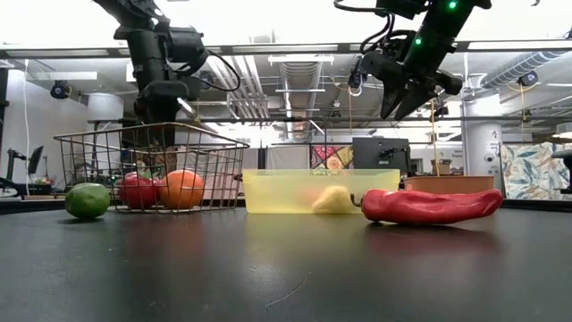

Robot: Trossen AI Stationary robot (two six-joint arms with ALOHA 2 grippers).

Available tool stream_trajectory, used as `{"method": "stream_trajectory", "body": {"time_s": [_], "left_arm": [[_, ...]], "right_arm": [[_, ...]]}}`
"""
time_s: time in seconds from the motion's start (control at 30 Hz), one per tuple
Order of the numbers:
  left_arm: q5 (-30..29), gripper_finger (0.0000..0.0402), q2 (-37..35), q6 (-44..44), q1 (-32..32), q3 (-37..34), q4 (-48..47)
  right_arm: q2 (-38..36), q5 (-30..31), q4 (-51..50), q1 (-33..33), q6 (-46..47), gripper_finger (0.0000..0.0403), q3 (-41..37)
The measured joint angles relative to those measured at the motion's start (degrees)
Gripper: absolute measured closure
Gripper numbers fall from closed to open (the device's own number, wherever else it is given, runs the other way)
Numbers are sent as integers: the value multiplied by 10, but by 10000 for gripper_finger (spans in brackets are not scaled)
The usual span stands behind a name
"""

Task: Sort produce into baskets
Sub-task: Put the fresno pepper into the yellow bin

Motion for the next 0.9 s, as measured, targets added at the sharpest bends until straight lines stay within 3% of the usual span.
{"method": "stream_trajectory", "body": {"time_s": [0.2, 0.4, 0.63, 0.9], "left_arm": [[0, 200, -43, -38, -41, 0, -2], [-10, 200, -110, -102, -143, 0, -4], [-129, 200, -166, -208, -321, -3, -3], [-214, 200, -167, -296, -494, -11, 1]], "right_arm": [[0, 0, 0, 1, 0, 252, -2], [0, 0, 0, 25, -1, 252, -5], [0, -1, 11, 74, -7, 259, -3], [0, -10, 79, 117, -32, 243, -2]]}}
